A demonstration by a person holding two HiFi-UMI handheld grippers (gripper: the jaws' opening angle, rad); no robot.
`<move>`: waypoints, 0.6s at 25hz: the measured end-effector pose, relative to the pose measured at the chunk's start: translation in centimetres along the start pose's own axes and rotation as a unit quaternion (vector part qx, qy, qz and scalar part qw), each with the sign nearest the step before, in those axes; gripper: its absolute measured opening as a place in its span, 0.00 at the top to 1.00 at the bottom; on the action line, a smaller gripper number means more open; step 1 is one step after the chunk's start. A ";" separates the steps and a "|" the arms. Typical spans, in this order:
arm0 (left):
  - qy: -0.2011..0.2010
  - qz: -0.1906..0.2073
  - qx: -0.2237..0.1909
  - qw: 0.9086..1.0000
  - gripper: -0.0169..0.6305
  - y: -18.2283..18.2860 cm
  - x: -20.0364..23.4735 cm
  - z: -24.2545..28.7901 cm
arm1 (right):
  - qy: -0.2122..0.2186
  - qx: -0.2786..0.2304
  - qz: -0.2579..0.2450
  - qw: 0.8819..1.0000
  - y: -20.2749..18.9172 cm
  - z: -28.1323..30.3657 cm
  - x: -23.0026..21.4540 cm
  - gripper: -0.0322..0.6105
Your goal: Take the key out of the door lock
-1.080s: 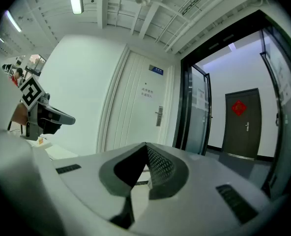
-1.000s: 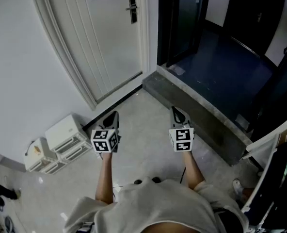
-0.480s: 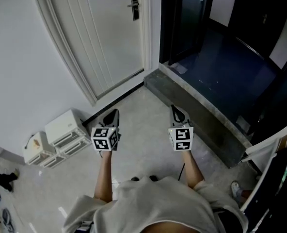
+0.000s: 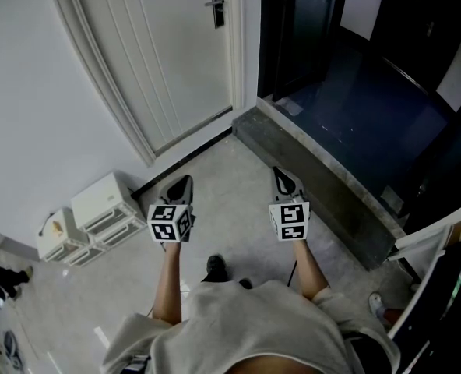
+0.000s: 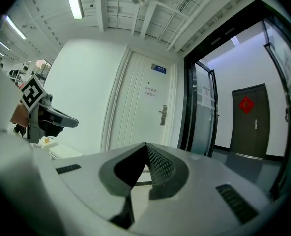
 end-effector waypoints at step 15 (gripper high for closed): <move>-0.012 -0.013 -0.008 1.000 0.95 -1.2 9.1 11.3 | -0.007 0.007 -0.015 1.000 0.1 14.0 0.0 0.91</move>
Point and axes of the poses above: the fingertips, and each gripper's own axes: z forward along the fingers, x to its left, y out of its top, the point moved 6 cm from there along -z, backward along the fingers, and after that the axes turned 12 degrees about z, right-handed, at the moved point
